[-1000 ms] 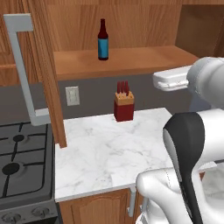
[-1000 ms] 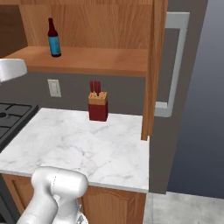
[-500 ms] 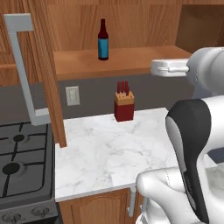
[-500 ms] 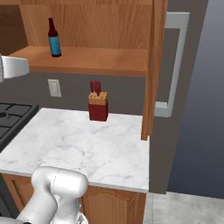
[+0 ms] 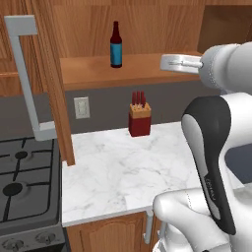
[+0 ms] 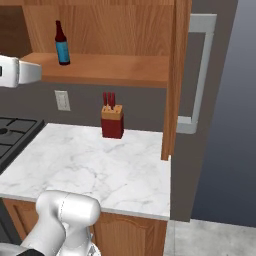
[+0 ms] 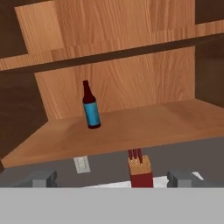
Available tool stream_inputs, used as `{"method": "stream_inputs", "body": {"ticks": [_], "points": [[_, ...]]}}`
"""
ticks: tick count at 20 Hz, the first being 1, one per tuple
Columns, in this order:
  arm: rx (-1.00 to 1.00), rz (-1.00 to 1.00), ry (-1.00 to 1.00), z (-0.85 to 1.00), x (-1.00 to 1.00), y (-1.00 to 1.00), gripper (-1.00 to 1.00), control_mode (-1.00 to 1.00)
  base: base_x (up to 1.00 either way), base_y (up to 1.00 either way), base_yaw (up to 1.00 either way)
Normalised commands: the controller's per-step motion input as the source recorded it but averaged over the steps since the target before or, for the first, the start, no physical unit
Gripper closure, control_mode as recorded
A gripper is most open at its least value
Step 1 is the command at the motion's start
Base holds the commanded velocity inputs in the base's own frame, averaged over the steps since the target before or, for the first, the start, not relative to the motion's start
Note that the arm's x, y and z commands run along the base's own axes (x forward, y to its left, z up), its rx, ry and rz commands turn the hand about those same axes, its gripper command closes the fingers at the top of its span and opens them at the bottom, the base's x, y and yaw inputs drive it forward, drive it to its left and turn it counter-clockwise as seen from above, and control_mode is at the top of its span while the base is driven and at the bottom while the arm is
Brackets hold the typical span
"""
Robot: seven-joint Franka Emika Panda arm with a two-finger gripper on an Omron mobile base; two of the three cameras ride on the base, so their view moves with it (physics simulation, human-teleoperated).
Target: Get the candle and the beer from the cabinet and move them to the dining counter.
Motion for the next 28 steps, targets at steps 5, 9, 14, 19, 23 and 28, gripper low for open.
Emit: {"method": "stream_inputs", "body": {"ticks": [5, 9, 14, 19, 23, 28], "points": [[0.00, 0.04, 0.00, 0.00, 0.21, 0.08, -1.00, -1.00, 0.00, 0.00, 0.00], [-0.01, 0.00, 0.00, -0.02, 0.00, 0.00, -1.00, -1.00, 0.00, 0.00, 0.00], [0.00, 0.00, 0.00, 0.00, 0.01, -0.02, -1.00, -1.00, 0.00, 0.00, 0.00], [0.00, 0.03, 0.00, 0.00, 0.09, -0.10, -1.00, -1.00, 0.00, 0.00, 0.00], [0.00, 0.04, 0.00, 0.00, 0.20, -0.02, -1.00, -1.00, 0.00, 0.00, 0.00], [0.00, 0.03, 0.00, 0.00, 0.33, 0.00, -1.00, -1.00, 0.00, 0.00, 0.00]]}}
